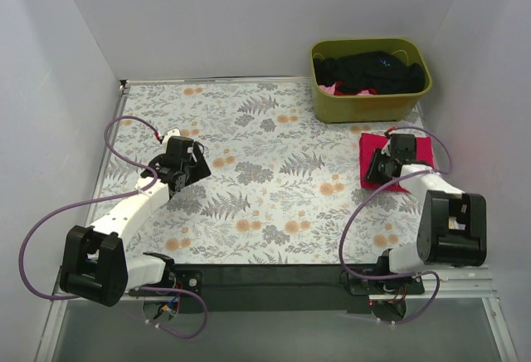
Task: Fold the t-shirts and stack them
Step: Neatly place the folded tshirt to the corner
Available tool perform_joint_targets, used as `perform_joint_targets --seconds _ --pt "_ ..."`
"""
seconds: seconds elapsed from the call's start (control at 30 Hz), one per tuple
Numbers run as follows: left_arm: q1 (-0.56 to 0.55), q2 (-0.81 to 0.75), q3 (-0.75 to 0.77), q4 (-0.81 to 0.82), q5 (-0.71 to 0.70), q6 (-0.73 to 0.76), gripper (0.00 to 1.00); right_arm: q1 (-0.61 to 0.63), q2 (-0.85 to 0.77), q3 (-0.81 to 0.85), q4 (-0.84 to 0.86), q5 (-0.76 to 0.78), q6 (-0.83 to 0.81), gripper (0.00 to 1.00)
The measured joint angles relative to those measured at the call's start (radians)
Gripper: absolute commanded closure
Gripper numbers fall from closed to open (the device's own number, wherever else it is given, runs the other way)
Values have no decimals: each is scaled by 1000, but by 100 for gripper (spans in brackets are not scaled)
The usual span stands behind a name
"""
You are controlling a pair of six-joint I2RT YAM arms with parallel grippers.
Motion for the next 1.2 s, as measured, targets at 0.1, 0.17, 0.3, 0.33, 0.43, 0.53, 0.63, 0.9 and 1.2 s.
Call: perform_joint_targets --seconds 0.1,0.17,0.3,0.33,0.43,0.53,0.63,0.9,1.2 --pt "0 0 0 0 7 0 36 2 -98 -43 -40 8 -7 67" --pt "0 0 0 0 8 0 36 1 -159 -45 -64 20 -14 64" --pt "0 0 0 0 8 0 36 -10 -237 -45 -71 42 -23 64" --pt "0 0 0 0 8 0 36 -14 -246 -44 -75 47 -23 63" --pt "0 -3 -1 0 8 0 36 -37 -264 -44 -90 63 -10 58" --pt "0 -23 -6 1 4 0 35 -54 -314 -44 -120 84 11 42" --pt "0 -72 -6 -15 -3 -5 31 -59 -435 -18 -179 108 23 30" --pt "0 -329 175 -185 -84 -14 8 -46 -735 273 -313 187 34 2" --pt "-1 -661 407 -322 -253 3 2 147 -1030 401 -346 358 -69 2"
